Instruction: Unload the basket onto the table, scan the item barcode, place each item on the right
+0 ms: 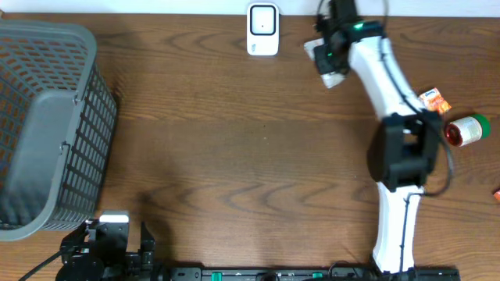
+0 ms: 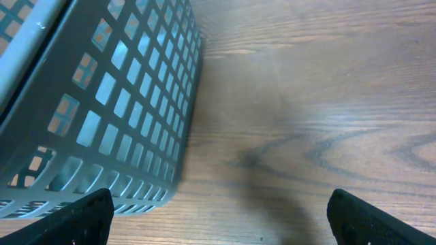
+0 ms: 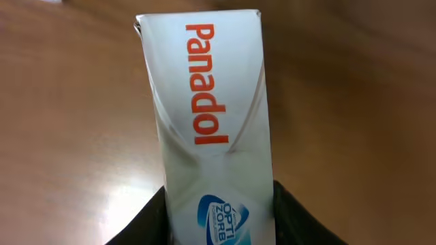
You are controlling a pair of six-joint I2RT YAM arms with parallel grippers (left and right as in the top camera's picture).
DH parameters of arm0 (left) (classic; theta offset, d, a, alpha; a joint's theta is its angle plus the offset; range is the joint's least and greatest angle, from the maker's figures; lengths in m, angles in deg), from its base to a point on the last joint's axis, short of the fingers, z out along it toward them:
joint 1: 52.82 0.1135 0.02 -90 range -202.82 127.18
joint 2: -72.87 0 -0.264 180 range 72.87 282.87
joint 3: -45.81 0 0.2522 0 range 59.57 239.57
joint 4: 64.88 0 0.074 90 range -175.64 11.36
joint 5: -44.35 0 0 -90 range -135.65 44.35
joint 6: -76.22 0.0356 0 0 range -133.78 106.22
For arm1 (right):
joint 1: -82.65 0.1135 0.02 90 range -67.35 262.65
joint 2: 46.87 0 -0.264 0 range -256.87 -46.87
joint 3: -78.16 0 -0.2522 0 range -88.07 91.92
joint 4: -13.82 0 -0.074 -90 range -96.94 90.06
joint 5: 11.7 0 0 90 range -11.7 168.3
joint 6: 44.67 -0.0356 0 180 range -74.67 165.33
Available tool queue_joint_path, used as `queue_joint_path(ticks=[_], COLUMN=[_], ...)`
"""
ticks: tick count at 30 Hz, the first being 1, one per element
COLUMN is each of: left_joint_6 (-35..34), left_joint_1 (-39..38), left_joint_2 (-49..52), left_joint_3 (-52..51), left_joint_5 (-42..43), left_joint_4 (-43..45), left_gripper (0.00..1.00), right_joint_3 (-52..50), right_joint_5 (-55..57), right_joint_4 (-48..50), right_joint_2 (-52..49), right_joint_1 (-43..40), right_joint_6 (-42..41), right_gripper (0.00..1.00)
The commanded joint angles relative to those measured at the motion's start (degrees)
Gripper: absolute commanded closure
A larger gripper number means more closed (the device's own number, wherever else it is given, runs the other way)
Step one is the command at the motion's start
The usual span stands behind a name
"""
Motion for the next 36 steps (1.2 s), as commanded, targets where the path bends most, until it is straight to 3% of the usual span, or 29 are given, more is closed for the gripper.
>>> queue_joint_path(ticks=[1,8,14,24,28,33,36], left_joint_6=[-0.1,-0.1,-0.1,-0.1,-0.1,-0.1,-0.1], left_joint_1=[-0.3,-0.3,-0.3,-0.3,-0.3,-0.3,-0.3], left_joint_2=[-0.2,-0.2,-0.2,-0.2,-0.2,-0.2,-0.2], left_joint_3=[0.3,0.3,0.3,0.3,0.3,0.3,0.3], left_joint_5=[0.3,0.3,0.3,0.3,0.3,0.3,0.3], left_joint_4=[0.0,0.0,0.0,0.0,-0.1,0.0,-0.1], left_gripper=[0.01,0.01,0.01,0.01,0.01,0.01,0.01], right_joint_3=[0.2,-1.0,-1.1,-1.2,-2.5,-7.6,-15.7], right_joint_5=[2.3,15.3,15.0,9.4,13.9,9.5,6.7], right_joint_4=[-7.0,-15.9,-15.9,-8.7,-6.4,-3.0,2.8], right_joint_2=[5.2,5.5,5.5,5.4,5.3,5.3,5.3], right_joint_1=[-4.8,-15.5,-24.6,-40.3,-44.9,-51.1,-56.2], right_joint_6=[-1.3,-1.3,-3.9,-7.1,-7.1,-7.1,-7.1], right_gripper=[0.75,0.70,0.70,0.69,0.67,0.69,0.69])
